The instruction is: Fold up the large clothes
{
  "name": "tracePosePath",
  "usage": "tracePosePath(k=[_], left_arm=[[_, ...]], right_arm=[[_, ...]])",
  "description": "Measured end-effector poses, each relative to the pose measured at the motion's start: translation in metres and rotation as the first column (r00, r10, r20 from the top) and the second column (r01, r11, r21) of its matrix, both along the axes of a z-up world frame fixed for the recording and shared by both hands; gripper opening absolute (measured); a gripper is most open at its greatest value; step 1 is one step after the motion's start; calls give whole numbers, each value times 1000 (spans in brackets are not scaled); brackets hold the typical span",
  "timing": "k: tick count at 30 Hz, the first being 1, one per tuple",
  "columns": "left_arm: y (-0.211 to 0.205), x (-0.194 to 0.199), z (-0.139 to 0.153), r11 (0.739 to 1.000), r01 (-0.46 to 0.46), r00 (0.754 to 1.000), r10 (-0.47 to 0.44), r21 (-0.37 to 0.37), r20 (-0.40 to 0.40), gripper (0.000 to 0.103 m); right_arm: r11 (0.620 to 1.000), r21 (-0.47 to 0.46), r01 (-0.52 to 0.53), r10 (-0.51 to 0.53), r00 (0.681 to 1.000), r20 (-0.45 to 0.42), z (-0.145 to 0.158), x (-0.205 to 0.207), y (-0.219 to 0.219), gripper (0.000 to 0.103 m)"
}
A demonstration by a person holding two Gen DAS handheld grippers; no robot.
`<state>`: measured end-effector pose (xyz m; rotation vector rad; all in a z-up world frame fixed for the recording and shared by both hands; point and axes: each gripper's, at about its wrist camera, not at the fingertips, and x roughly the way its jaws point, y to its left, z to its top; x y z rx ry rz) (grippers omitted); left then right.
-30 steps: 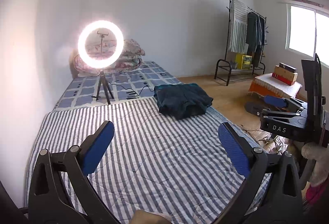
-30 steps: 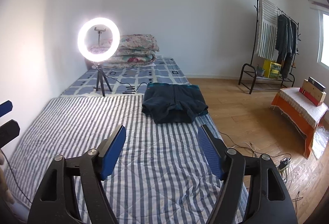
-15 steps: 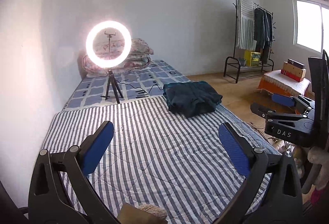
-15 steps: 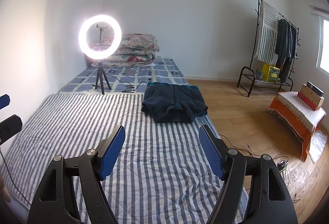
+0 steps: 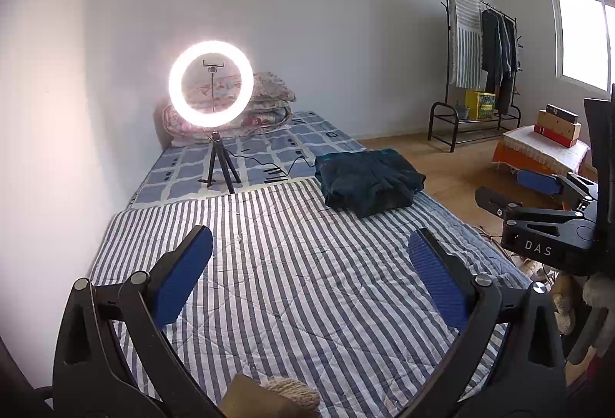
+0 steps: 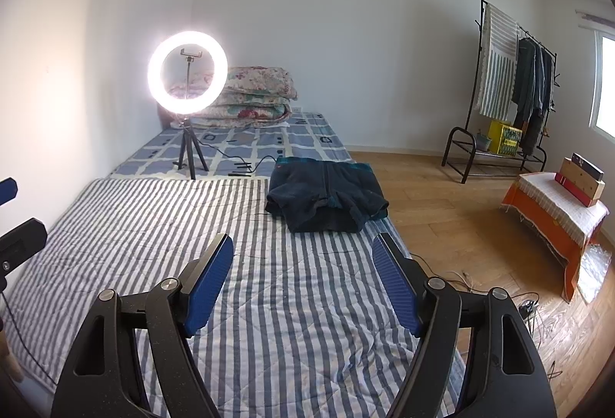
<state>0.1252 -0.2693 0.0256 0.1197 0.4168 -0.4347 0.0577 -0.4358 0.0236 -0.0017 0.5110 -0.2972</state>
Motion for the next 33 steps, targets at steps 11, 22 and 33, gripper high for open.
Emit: tracePosePath(k=[11,22,33], left_arm=[[-3,-2,-3,1000,-9,1000,9,19,14,103],[0,2,-3,1000,-12,1000,12,19,19,103],[0,1,-4,1000,-13,1000,13,21,20,103]], right_arm=[[1000,0,7,-7,1000,-5,-2,0,-3,80],[1000,0,10,-10,1000,0,0,1,-7,80],[1000,-1,7,-7,1000,-2,-1,0,-7,80]])
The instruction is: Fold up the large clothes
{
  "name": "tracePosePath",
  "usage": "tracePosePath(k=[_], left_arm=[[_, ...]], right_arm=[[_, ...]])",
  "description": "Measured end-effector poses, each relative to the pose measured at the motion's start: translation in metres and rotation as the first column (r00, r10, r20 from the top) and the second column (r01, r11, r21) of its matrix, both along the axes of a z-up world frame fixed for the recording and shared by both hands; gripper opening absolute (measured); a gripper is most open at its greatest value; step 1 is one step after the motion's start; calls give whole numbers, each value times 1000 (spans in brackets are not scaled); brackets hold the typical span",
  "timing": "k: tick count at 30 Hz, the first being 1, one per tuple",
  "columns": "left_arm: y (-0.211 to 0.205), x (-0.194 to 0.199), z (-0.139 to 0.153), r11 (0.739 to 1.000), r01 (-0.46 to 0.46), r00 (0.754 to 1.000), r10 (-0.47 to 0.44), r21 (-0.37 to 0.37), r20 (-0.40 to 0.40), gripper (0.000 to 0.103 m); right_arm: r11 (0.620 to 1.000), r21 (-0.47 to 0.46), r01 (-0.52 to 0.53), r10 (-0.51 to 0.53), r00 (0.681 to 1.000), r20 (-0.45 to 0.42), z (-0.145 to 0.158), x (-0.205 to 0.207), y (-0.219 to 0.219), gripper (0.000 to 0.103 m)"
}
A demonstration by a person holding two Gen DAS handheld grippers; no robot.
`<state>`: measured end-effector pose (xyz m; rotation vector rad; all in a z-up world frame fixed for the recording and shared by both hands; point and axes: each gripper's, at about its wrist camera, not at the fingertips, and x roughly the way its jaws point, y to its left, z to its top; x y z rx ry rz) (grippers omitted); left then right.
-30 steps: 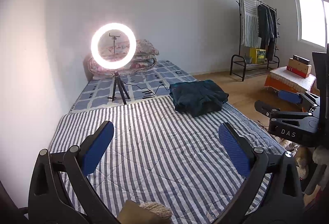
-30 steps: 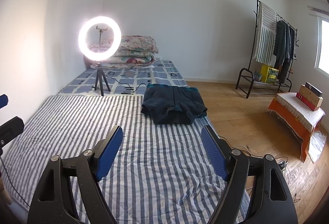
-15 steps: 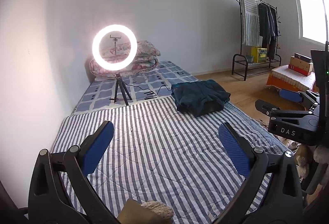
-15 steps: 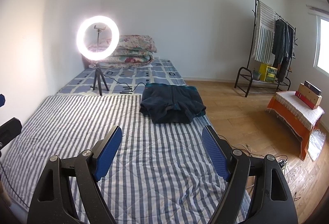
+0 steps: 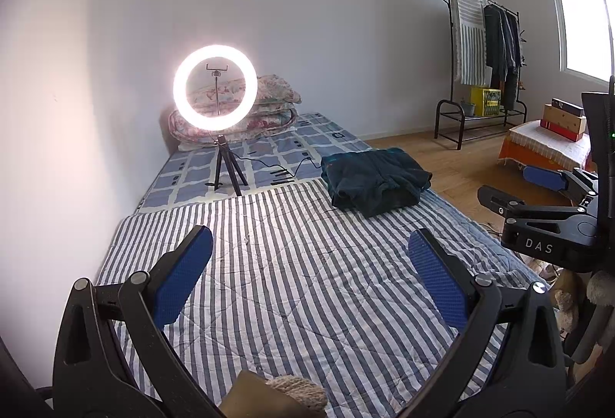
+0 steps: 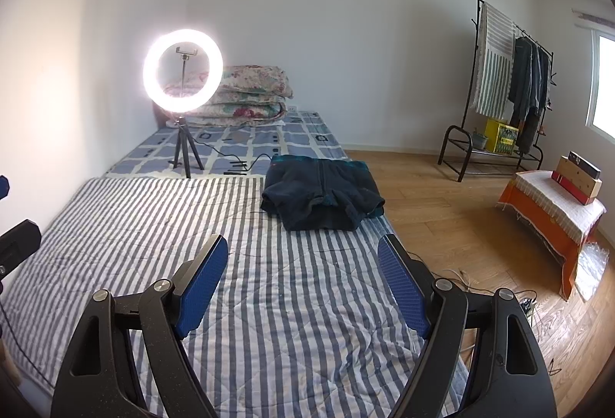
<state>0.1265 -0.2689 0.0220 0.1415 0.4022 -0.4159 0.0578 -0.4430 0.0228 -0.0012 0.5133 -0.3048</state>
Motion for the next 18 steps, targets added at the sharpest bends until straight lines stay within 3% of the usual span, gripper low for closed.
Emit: tracePosePath(k=[18], left_arm=[[0,0,-1,1000,-3,1000,3,2,1,103]], right_arm=[[1000,3,-1,1,1000,0,0,0,-3,80]])
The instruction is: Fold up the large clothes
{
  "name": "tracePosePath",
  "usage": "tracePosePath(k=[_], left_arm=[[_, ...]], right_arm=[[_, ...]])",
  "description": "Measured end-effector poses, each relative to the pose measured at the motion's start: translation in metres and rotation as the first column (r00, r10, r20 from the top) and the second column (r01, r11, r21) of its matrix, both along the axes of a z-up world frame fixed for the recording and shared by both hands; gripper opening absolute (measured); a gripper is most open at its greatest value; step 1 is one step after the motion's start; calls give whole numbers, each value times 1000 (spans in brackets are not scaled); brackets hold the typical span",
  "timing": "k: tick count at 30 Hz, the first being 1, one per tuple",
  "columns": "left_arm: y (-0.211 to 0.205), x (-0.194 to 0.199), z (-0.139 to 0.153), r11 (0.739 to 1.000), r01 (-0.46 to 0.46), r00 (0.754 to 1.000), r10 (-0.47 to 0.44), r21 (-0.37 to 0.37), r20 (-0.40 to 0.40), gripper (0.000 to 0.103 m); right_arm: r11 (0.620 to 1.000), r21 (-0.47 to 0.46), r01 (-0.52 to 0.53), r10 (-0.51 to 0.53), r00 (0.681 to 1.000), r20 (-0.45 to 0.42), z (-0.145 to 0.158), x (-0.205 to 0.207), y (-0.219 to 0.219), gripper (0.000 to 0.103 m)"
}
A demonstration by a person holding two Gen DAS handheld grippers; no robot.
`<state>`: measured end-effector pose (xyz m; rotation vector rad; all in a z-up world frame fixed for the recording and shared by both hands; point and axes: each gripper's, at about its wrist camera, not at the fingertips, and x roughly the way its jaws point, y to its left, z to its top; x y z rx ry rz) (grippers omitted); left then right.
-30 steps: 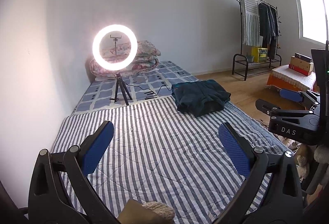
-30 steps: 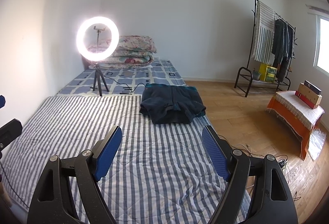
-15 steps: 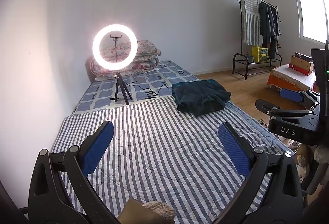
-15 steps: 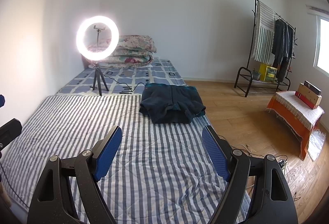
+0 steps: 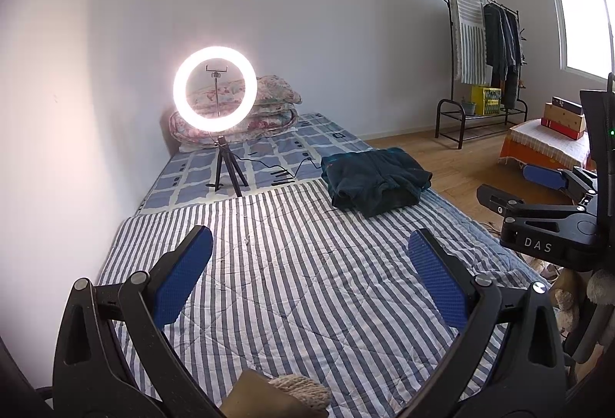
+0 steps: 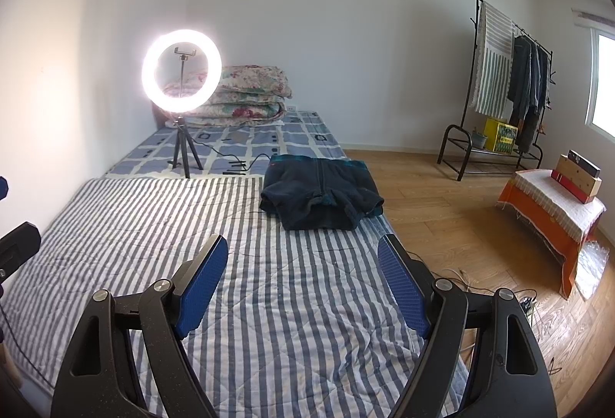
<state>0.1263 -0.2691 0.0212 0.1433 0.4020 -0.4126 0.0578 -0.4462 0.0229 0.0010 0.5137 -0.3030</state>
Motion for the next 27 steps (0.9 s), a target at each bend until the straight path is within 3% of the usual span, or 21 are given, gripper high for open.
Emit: tracePosePath(k=[27], left_arm=[[0,1,-1,1000,3,1000,-3,1,-1,103]], right_arm=[[1000,1,-2,2,1000,-3,-1,1,-4,80]])
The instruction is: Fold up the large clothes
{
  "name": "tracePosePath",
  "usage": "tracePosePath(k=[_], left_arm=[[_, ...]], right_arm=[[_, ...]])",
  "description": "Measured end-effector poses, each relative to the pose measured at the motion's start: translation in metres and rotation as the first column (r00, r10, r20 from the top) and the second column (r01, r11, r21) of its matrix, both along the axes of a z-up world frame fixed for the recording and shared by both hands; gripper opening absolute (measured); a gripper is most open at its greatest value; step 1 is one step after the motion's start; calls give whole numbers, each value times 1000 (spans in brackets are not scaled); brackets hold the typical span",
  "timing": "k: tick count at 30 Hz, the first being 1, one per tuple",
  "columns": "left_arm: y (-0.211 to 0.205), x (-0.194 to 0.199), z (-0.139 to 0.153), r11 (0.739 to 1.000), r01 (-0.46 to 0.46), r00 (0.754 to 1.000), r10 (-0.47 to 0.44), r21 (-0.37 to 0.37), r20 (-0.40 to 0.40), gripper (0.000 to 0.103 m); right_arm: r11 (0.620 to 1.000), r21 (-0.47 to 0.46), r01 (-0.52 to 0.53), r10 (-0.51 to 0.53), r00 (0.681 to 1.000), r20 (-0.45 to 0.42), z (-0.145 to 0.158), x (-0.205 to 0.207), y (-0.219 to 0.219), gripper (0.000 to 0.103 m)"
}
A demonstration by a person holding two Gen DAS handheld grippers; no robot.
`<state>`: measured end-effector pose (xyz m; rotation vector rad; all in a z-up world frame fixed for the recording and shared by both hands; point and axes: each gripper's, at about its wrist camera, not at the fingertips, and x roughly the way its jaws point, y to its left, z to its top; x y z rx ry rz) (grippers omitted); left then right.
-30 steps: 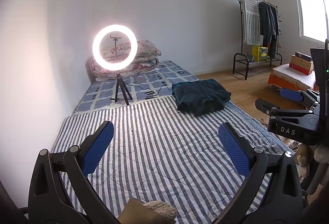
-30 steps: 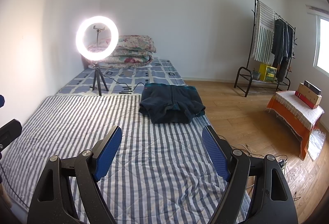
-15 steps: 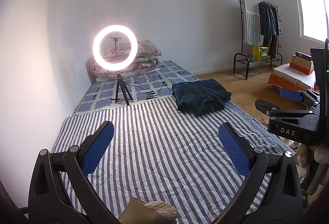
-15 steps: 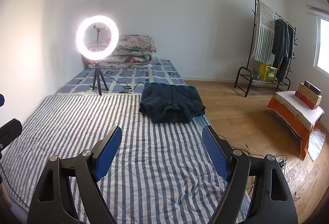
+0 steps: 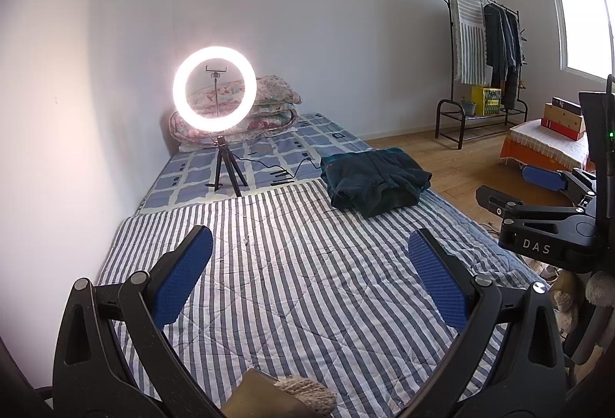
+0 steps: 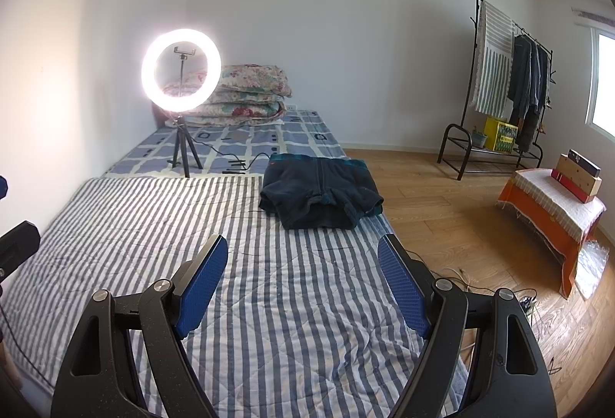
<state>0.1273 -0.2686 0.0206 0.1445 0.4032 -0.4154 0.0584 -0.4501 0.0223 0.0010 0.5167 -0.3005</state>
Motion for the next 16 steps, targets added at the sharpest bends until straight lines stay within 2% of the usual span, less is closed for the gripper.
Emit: tracePosePath(k=[16], left_arm=[[0,-1,-2,1000,-1,1000,1,1,11,103]], right_arm=[[1000,6,-4,4,1000,-2,-3,-2,-3,80]])
